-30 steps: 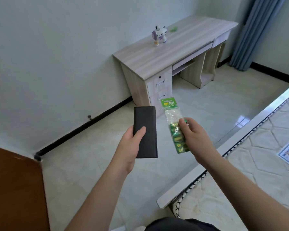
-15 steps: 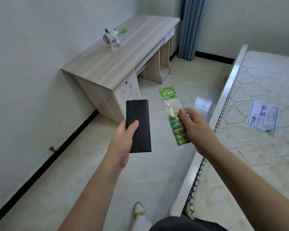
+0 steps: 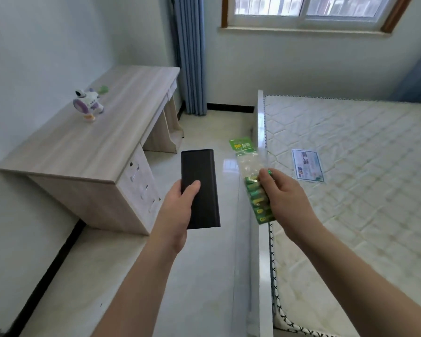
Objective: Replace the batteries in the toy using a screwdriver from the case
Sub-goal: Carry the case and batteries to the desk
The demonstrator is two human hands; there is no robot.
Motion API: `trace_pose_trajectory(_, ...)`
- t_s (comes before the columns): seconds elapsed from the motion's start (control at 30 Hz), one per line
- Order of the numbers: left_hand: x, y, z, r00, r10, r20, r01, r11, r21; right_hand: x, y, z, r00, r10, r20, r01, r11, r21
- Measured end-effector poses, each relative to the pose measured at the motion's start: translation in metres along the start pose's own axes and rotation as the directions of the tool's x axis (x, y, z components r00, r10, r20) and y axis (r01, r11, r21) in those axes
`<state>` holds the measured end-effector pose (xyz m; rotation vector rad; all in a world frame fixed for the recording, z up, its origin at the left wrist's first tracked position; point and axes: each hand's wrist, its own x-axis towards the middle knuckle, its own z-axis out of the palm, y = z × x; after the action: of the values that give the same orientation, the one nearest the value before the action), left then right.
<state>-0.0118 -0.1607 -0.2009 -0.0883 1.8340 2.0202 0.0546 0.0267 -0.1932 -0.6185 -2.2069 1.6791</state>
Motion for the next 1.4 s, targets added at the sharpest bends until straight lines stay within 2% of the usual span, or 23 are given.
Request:
trace_pose_trajectory(0.1, 0.005, 0.013, 0.015, 0.999, 0.017, 0.041, -0.019, 0.999, 0.041, 0.001, -0.007, -0.014, 0.997, -0.007, -0.072, 0.008, 1.0, 0.012)
trace_pose_trajectory(0.27, 0.005, 0.037, 0.032, 0.996, 0.042, 0.074, -0.05, 0.994, 0.098, 0.01, -0.02, -0.033, 0.993, -0.029, -0.112, 0.03, 0.999, 0.011)
trace_pose_trajectory(0.5, -0.002, 0.079, 0.034, 0.987, 0.118, 0.11, -0.13, 0.986, 0.106, 0.022, -0.054, -0.036, 0.991, -0.11, -0.079, 0.115, 0.991, 0.066)
trace_pose_trajectory(0.6, -0.001, 0.095, 0.025, 0.984, 0.136, 0.114, -0.147, 0.985, 0.09, 0.027, -0.07, -0.028, 0.993, -0.1, -0.062, 0.106, 0.989, 0.1)
trace_pose_trajectory(0.73, 0.011, 0.118, -0.001, 0.979, 0.143, 0.145, -0.157, 0.983, 0.092, 0.037, -0.092, 0.002, 0.999, -0.038, 0.0, 0.038, 0.982, 0.185)
trace_pose_trajectory(0.93, 0.047, 0.154, -0.066, 0.978, 0.119, 0.171, -0.128, 0.991, 0.041, 0.064, -0.131, 0.075, 0.999, -0.026, -0.025, 0.03, 0.984, 0.176)
trace_pose_trajectory(1.13, 0.084, 0.19, -0.127, 0.976, 0.099, 0.192, -0.106, 0.994, 0.029, 0.092, -0.168, 0.141, 0.999, -0.035, 0.003, 0.033, 0.966, 0.255)
trace_pose_trajectory(1.4, 0.121, 0.209, -0.143, 0.975, 0.127, 0.183, -0.119, 0.992, -0.049, 0.122, -0.19, 0.166, 0.998, -0.059, 0.028, 0.051, 0.969, 0.243)
